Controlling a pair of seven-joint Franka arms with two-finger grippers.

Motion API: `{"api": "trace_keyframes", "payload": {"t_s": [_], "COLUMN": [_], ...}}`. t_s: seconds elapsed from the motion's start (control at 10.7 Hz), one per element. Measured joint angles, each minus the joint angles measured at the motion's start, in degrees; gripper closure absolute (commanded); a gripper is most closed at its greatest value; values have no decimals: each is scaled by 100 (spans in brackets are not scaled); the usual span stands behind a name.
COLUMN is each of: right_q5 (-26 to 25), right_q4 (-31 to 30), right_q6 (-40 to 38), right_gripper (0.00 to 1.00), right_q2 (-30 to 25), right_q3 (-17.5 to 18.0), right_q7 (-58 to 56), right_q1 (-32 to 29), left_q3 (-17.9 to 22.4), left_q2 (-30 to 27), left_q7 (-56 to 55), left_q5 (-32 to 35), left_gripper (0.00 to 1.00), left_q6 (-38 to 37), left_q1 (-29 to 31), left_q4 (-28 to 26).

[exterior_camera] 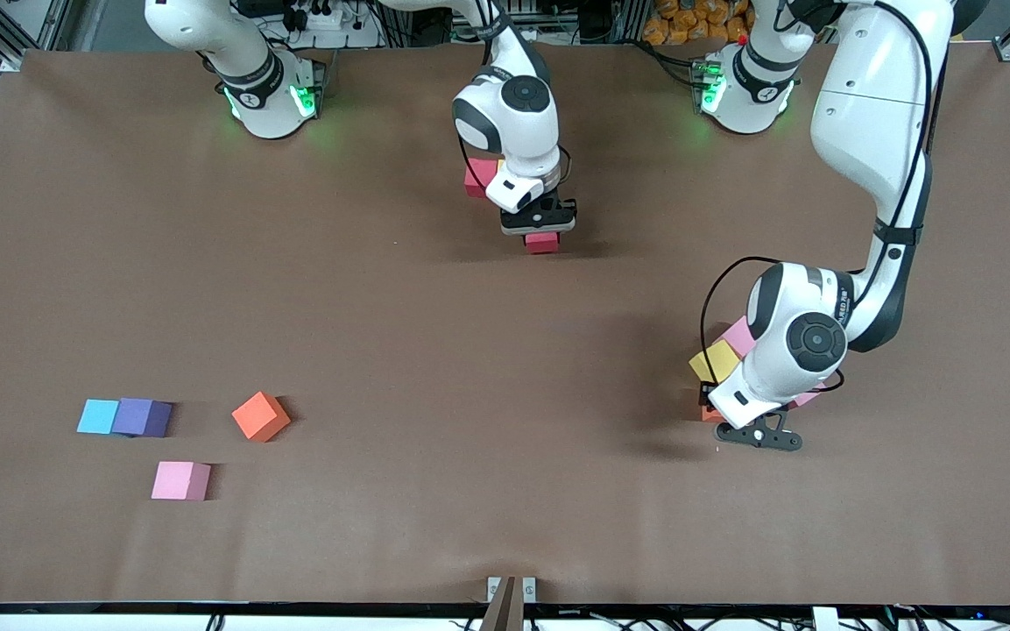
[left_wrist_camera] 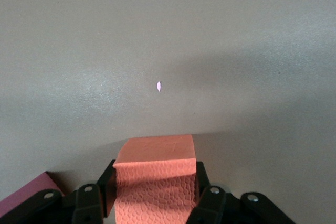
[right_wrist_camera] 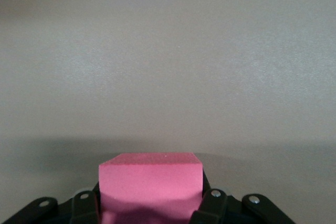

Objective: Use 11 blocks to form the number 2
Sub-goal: 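Lower the pink cube with the right gripper while the left gripper grips orange, then release the pink cube with the right gripper while the left gripper lifts orange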

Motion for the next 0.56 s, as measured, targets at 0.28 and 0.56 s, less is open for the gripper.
{"api": "trace_keyframes", "payload": {"t_s": [0.28,0.56], "right_q5": [-1,-1], "right_q4": [-75,-90], "right_q6": [18,58], "right_gripper": [100,100], "right_q2": [0,5], "right_q3": [-42,-45], "right_q7": [0,74], "right_q1": [1,6], "left_q3": [-1,1], "left_q2": [-6,-155], "left_q7": [72,650], "left_q5": [0,23], "left_gripper": [67,63], "left_q6": [18,32], "left_q1": [-51,-125], "left_q4": [44,122]}}
